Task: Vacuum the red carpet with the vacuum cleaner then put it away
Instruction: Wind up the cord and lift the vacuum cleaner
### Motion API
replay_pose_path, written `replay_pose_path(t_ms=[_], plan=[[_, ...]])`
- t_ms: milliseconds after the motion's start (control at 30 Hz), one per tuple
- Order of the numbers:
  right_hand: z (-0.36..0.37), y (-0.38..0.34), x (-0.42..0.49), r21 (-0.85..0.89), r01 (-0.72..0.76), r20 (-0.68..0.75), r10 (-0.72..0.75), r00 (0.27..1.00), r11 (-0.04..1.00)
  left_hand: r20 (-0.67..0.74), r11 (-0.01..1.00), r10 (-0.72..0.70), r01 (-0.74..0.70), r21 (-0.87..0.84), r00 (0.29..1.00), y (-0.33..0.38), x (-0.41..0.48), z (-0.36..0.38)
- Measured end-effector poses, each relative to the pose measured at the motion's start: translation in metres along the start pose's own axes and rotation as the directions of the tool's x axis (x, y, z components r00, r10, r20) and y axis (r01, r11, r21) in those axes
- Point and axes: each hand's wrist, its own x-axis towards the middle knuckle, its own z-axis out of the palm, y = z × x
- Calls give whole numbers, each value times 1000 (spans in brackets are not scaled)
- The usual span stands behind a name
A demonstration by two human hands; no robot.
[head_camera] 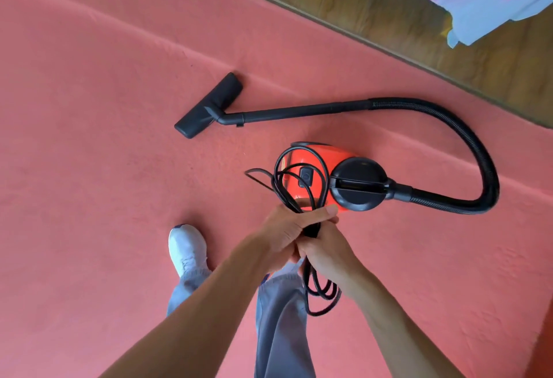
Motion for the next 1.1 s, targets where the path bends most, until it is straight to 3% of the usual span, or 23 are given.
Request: replay_pose_path(t_ms=[67,167,267,300,333,367,400,433,500,567,633,733,867,967,1100], plan=[[-5,6,7,-82,7,7,-6,1000,997,-149,994,-37,21,-106,988,1,10,15],[-33,6,12,-226,50,184,-7,983,973,-286,945,-54,-43,-323,957,5,24,33],[-78,7,15,-91,-33,372,65,926,995,-382,878,-61,-132,-461,922,7,36,31],[-92,11,18,-7,-47,327,47,944,999,-417,879,-60,-150,-453,907,7,40,27],[-103,19,26,-1,-5,174,5,985,1000,-449,889,-58,-159,-429,892,5,43,23],[-113,29,39,-85,63,-47,-67,997,994,-477,907,-59,-152,-393,877,3,46,22],[-121,39,53,-258,86,-223,-146,964,962,-490,923,-65,-135,-361,869,0,48,24],[-127,46,66,-439,59,-298,-207,932,897,-496,933,-73,-117,-341,865,-4,51,28],[-130,61,90,-649,-21,-237,-176,956,760,-508,932,-98,-100,-349,856,-12,60,38],[-128,71,109,-723,-90,-149,-27,988,685,-522,898,-134,-120,-424,842,-20,73,49],[-123,81,123,-758,-118,-131,27,991,642,-524,863,-166,-134,-487,836,-27,85,57],[-115,81,132,-745,-149,-190,7,982,650,-514,840,-183,-138,-524,838,-31,96,59],[-88,65,130,-649,-145,-153,58,986,747,-525,866,-182,-118,-486,831,-29,100,50],[-57,53,130,-500,-163,-90,136,987,851,-550,869,-183,-128,-478,815,-28,97,35],[-14,28,130,-169,-164,49,174,984,972,-603,854,-178,-182,-487,778,-15,83,0]])
